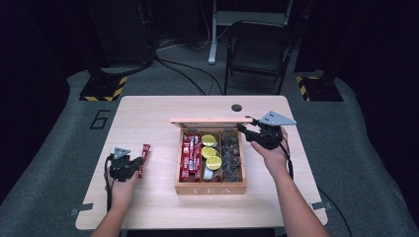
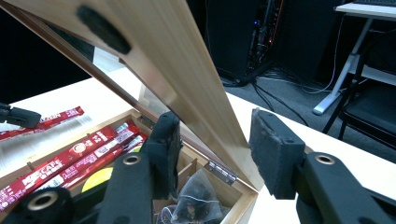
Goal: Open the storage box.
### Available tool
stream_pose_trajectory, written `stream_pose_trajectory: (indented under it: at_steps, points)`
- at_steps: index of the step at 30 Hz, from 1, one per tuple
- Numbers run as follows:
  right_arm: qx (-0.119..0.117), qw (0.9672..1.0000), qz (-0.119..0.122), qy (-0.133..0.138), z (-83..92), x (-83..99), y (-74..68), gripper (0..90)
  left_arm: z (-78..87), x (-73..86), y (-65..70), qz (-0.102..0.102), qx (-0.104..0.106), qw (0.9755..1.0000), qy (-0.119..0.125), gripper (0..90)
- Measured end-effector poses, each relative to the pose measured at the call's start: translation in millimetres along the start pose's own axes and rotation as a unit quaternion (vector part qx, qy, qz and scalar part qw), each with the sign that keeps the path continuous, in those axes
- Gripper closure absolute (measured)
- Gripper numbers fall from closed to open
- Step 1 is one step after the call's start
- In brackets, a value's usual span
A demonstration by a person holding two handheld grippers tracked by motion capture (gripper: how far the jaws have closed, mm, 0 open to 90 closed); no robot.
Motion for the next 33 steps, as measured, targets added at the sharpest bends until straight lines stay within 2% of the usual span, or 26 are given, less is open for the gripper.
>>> stream_pose_trajectory:
  at_steps: [1,5,9,15,16,23,29,33]
  points:
    - [0.000,1.0000,-0.003,-0.001,0.2,0.1,-0.5,53.3,-2.7,3.2,-1.7,0.004,-0.006,0.9999,-0.009,87.5]
    - [0.000,1.0000,-0.002,-0.001,0.3,0.2,-0.2,53.3,-6.9,7.1,-3.2,0.013,-0.004,0.9997,-0.022,87.3]
    - [0.000,1.0000,-0.002,-0.001,0.3,0.2,-0.2,53.3,-7.3,7.2,-2.1,0.008,-0.008,0.9996,-0.026,86.7]
    - [0.000,1.0000,-0.002,-0.002,0.5,0.3,-0.4,53.3,-8.5,8.5,-2.2,0.012,-0.008,0.9995,-0.027,83.4]
    - [0.000,1.0000,-0.002,-0.002,0.5,0.3,-0.4,53.3,-7.6,8.5,-2.1,0.012,-0.005,0.9993,-0.034,83.3]
    - [-0.001,1.0000,-0.003,-0.001,0.5,0.3,-0.3,53.3,-7.5,8.0,-2.6,0.017,-0.004,0.9994,-0.031,80.8]
    - [0.000,1.0000,-0.001,0.001,0.2,0.1,0.0,53.3,-5.2,4.5,-0.8,0.017,-0.005,0.9997,-0.019,71.0]
    - [0.000,1.0000,0.000,0.001,0.2,0.1,0.0,53.3,-1.5,0.8,4.3,0.006,-0.007,0.9998,-0.019,60.9]
Point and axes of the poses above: each handheld gripper's, and its own axes: z roughly backward along the jaws, x roughly out of its underside, y roughly to its right, the point moved 5 cm from there along -z, roughly forward along the jaws, and after that the axes turned 8 degrees about x, right-handed, at the moved point
